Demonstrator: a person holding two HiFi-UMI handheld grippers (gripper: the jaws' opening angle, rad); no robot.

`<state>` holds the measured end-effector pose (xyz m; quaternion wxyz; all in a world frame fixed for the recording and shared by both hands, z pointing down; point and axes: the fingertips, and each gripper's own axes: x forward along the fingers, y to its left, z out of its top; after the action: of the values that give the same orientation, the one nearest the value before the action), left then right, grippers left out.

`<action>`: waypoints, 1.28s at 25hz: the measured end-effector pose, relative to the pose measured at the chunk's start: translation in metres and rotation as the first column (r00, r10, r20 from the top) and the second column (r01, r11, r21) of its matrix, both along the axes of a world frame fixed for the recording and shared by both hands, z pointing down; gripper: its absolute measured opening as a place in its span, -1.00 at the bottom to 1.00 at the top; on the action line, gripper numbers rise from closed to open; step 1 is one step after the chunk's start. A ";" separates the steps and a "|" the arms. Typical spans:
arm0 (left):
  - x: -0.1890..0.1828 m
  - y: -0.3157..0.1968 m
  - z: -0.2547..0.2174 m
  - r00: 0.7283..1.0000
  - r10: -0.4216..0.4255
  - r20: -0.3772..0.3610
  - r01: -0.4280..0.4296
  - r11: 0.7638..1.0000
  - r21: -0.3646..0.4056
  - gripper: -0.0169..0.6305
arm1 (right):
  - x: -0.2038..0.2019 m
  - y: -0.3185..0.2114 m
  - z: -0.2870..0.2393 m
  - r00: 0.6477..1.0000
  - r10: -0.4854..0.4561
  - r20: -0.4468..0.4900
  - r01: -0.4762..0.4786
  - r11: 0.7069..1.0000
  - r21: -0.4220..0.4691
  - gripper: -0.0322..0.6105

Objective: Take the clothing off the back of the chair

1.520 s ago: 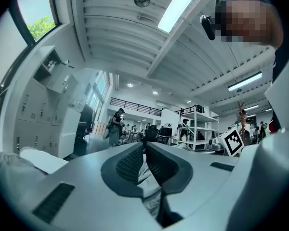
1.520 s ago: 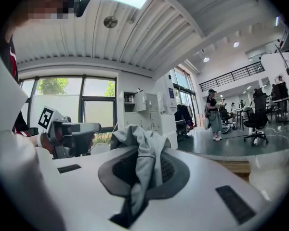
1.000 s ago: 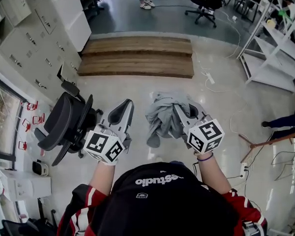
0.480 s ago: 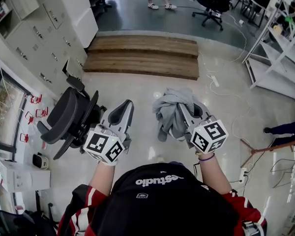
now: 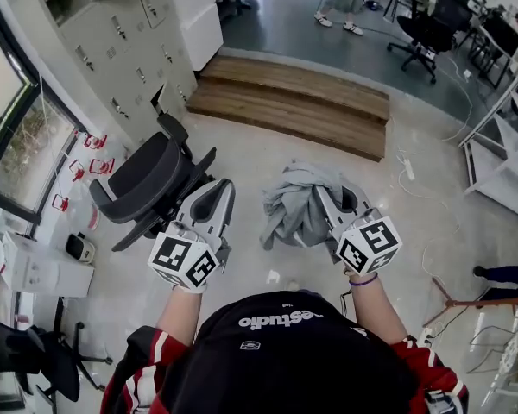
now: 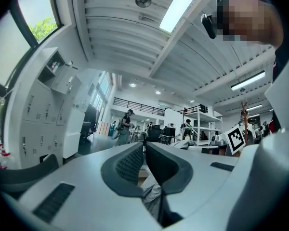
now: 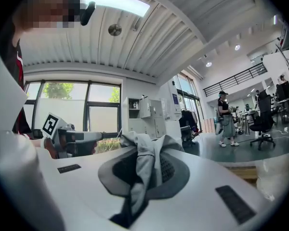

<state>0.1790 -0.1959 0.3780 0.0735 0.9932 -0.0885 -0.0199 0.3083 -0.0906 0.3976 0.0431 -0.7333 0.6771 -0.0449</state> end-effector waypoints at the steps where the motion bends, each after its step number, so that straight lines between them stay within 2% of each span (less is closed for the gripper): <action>1: -0.008 -0.005 0.000 1.000 -0.016 0.000 0.016 1.000 0.001 -0.83 | -0.007 -0.008 -0.001 1.000 -0.018 -0.001 0.018 1.000 0.000 -0.78; 8: -0.073 -0.039 -0.003 0.988 -0.153 -0.006 0.153 0.988 0.016 -0.83 | -0.063 -0.058 -0.006 0.986 -0.165 -0.019 0.165 0.986 -0.002 -0.78; 17: -0.134 -0.064 -0.003 0.962 -0.272 -0.018 0.272 0.962 0.014 -0.83 | -0.124 -0.100 -0.017 0.947 -0.320 -0.022 0.320 0.947 0.020 -0.78; 25: -0.149 -0.069 -0.011 0.948 -0.318 -0.028 0.319 0.948 0.011 -0.83 | -0.144 -0.114 -0.022 0.925 -0.378 -0.046 0.379 0.926 0.006 -0.78; 32: -0.159 -0.070 -0.014 0.944 -0.329 -0.029 0.329 0.944 0.016 -0.83 | -0.156 -0.116 -0.022 0.918 -0.394 -0.050 0.395 0.919 0.004 -0.78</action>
<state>0.0204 -0.2657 0.3638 0.0602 0.9648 -0.2517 -0.0458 0.1526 -0.2066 0.3756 0.0220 -0.5823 0.8121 -0.0303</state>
